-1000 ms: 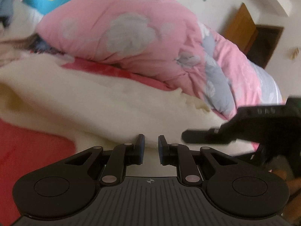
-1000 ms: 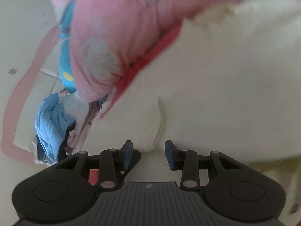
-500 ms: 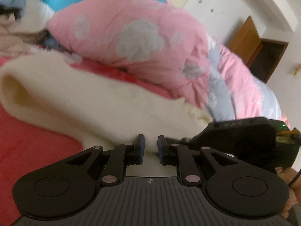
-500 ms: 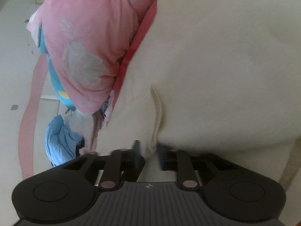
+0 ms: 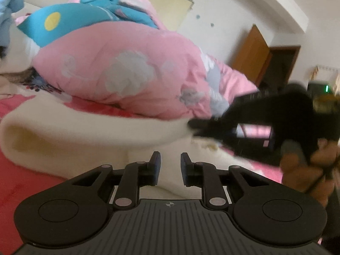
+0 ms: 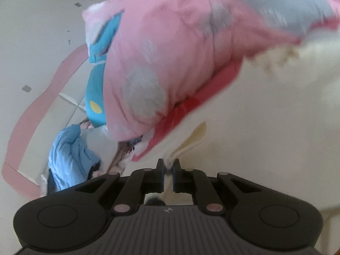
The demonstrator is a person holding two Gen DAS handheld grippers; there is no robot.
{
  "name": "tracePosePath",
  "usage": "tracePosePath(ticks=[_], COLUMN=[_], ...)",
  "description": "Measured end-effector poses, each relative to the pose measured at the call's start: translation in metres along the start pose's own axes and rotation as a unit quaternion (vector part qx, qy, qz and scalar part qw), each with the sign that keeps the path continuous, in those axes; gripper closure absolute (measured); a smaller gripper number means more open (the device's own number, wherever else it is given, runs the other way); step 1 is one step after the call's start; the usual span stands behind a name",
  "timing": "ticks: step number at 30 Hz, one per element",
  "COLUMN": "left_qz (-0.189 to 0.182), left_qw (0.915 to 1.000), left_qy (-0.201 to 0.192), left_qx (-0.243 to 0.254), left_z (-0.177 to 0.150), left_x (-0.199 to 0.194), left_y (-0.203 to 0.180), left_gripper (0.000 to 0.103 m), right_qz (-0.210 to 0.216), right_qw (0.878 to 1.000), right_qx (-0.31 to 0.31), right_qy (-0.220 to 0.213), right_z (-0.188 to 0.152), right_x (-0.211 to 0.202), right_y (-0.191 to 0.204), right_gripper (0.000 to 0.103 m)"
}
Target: Fold clothes
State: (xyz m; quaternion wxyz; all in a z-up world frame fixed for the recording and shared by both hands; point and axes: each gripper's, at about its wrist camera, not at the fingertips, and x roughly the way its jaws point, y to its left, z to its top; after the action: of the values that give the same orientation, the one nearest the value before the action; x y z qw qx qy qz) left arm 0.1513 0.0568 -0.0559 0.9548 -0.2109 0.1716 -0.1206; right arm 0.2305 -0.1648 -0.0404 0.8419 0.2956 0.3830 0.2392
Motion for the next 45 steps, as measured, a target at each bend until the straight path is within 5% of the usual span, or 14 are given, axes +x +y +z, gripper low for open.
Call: tracePosePath(ticks=[11,30,40,45], left_qz=[0.01,0.01,0.003,-0.034], left_qw=[0.9963,0.9936,0.9932,0.9887], left_qy=[0.085,0.111,0.116,0.146], left_qx=[-0.009,-0.013,-0.012,-0.012], left_z=[-0.008,-0.012,-0.013,-0.013], left_x=[0.027,0.035,0.035,0.031], left_y=[0.007,0.011,0.011,0.003], left_gripper=[0.081,0.08,0.08,0.08], right_qz=[-0.08,-0.173,-0.187,-0.192], right_qw=[0.991,0.968,0.964,0.966], right_qx=[-0.039,0.044,0.065,0.084], right_qy=[-0.097,-0.179,-0.177,-0.15], right_z=[0.047,0.039,0.023,0.012], right_x=[-0.053,-0.147,-0.159,-0.15], right_y=[-0.026,-0.123,-0.147,-0.165], right_gripper=[0.097,0.097,0.097,0.097])
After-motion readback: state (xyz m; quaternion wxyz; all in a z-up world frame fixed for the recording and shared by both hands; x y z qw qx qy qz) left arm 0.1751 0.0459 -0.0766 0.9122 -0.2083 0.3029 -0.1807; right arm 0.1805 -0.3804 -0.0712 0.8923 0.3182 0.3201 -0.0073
